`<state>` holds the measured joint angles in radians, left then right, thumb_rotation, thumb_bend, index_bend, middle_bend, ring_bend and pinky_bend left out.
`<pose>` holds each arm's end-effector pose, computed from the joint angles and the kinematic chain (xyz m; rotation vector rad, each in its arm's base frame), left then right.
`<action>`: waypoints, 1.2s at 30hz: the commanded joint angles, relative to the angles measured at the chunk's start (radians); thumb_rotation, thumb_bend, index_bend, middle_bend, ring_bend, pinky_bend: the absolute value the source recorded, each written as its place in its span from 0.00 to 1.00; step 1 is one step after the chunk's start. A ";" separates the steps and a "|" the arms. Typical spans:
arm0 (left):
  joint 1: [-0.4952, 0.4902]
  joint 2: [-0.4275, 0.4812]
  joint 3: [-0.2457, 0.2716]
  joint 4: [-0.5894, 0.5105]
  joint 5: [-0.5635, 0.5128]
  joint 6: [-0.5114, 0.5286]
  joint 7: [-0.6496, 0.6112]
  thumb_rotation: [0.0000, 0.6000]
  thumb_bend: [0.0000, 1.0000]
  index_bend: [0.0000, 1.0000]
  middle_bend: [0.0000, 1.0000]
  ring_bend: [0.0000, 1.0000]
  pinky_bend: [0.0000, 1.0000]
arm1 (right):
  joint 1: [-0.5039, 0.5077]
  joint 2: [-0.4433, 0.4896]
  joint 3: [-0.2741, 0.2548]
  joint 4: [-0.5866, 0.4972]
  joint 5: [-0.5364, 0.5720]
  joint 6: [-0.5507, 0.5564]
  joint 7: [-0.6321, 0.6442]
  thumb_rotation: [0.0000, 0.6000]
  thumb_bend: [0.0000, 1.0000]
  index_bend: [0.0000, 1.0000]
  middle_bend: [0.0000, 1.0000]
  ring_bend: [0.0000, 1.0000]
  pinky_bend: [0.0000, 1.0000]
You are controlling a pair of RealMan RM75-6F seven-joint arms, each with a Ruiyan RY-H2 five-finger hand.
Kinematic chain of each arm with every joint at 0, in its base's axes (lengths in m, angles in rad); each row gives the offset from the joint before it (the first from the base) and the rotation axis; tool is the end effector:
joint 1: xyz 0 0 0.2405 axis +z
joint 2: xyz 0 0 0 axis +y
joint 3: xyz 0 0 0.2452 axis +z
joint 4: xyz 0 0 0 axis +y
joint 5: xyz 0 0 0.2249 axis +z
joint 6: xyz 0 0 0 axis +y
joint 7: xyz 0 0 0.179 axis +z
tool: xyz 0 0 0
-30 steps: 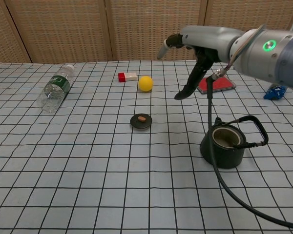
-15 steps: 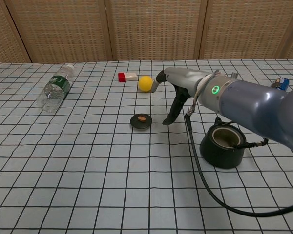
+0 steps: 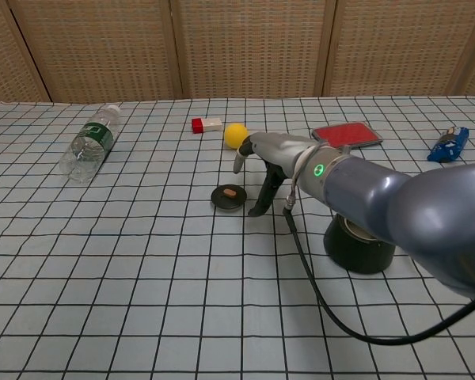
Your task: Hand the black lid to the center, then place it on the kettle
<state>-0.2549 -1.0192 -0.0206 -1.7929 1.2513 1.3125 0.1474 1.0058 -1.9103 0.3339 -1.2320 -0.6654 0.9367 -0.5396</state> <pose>-0.2920 0.2517 0.1335 -1.4328 -1.0131 -0.7387 -0.0453 -0.3965 -0.1304 1.7692 -1.1856 0.9013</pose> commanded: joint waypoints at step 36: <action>0.005 0.019 -0.027 -0.001 -0.003 -0.067 -0.030 1.00 0.10 0.00 0.00 0.00 0.00 | 0.071 -0.146 0.040 0.244 -0.020 -0.075 -0.019 1.00 0.41 0.32 0.04 0.00 0.00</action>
<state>-0.2501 -1.0001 -0.0470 -1.7938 1.2484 1.2460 0.1174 1.0758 -2.0544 0.3735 -0.9899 -0.6864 0.8637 -0.5569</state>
